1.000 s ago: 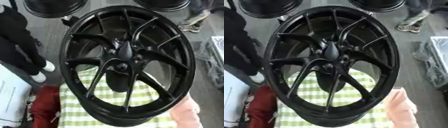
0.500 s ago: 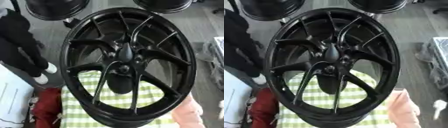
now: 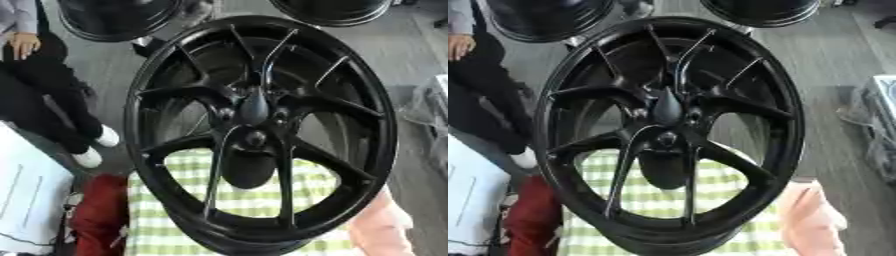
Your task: Pull the pin out of the wheel hub.
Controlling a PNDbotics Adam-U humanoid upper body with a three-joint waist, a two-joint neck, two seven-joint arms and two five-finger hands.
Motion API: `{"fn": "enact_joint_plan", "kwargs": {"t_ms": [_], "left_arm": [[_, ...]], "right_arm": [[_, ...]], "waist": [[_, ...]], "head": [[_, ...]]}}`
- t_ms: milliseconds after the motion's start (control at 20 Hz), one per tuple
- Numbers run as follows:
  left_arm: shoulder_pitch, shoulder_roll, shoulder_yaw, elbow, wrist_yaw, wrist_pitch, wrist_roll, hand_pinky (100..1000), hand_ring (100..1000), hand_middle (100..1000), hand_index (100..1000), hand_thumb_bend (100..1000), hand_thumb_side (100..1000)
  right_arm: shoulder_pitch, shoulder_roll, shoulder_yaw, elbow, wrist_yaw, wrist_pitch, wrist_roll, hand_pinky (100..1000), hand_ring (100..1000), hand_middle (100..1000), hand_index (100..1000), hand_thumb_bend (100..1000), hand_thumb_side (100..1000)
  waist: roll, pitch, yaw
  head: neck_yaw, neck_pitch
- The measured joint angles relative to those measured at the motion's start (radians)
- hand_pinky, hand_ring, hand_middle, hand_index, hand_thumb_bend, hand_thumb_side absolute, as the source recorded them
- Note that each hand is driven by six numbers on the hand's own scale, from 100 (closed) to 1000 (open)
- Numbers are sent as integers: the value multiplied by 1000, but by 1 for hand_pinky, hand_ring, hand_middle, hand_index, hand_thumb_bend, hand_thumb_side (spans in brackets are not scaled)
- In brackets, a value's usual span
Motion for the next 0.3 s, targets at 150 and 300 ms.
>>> {"fn": "enact_joint_plan", "kwargs": {"t_ms": [150, 300], "left_arm": [[-7, -3, 0, -2, 0, 0, 0, 792, 722, 814, 735, 374, 602], [-15, -9, -1, -2, 2, -1, -1, 792, 722, 816, 738, 373, 601]], "right_arm": [[-48, 117, -11, -71, -69, -23, -39, 724, 752, 674, 824, 100, 584], [-80, 230, -25, -122, -78, -41, -58, 720, 742, 662, 818, 100, 585]], "waist": [[6, 0, 14], [12, 0, 35]], "head": [[0, -4], [4, -6]]}}
